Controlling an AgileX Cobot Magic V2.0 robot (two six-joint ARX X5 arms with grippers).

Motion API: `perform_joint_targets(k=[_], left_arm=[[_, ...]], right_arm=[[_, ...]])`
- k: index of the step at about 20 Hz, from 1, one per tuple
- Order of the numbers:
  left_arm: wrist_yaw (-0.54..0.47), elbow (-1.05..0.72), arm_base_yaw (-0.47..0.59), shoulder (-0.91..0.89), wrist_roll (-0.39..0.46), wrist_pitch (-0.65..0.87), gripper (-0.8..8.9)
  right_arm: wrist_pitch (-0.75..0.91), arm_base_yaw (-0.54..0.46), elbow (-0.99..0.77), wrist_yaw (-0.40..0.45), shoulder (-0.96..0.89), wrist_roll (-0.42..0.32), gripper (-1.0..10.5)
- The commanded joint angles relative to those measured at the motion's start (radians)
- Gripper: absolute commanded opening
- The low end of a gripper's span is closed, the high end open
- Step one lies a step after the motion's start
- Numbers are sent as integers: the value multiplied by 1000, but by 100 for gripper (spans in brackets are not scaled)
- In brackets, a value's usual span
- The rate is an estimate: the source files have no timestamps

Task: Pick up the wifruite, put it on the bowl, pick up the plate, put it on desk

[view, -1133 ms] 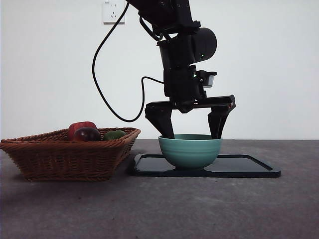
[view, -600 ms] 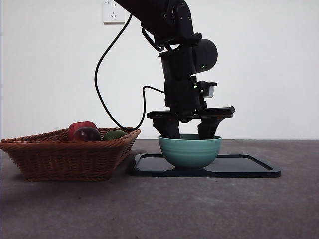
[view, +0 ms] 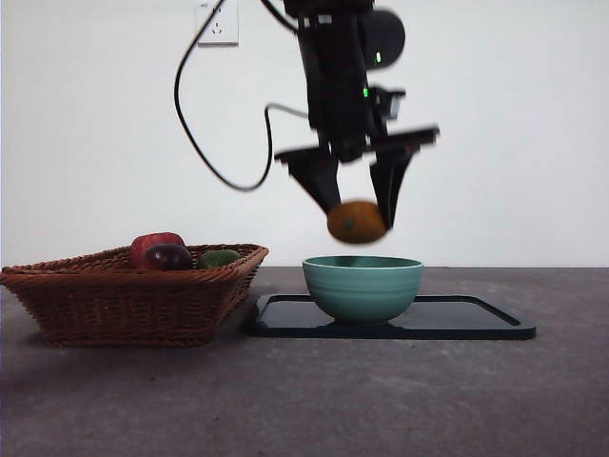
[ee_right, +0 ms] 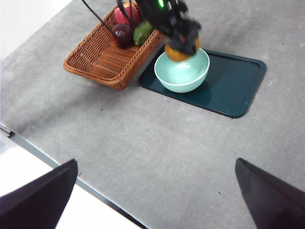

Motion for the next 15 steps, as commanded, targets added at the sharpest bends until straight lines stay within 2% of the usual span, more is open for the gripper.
perform_joint_targets(k=[1, 9, 15], left_arm=[[2, 105, -10, 18, 10, -68, 240], [2, 123, -9, -132, -14, -201, 240], [2, -106, -6, -377, 0, -212, 240]], right_arm=[[11, 10, 11, 1, 2, -5, 561], [10, 10, 11, 1, 2, -6, 561], [10, 10, 11, 4, 2, -10, 561]])
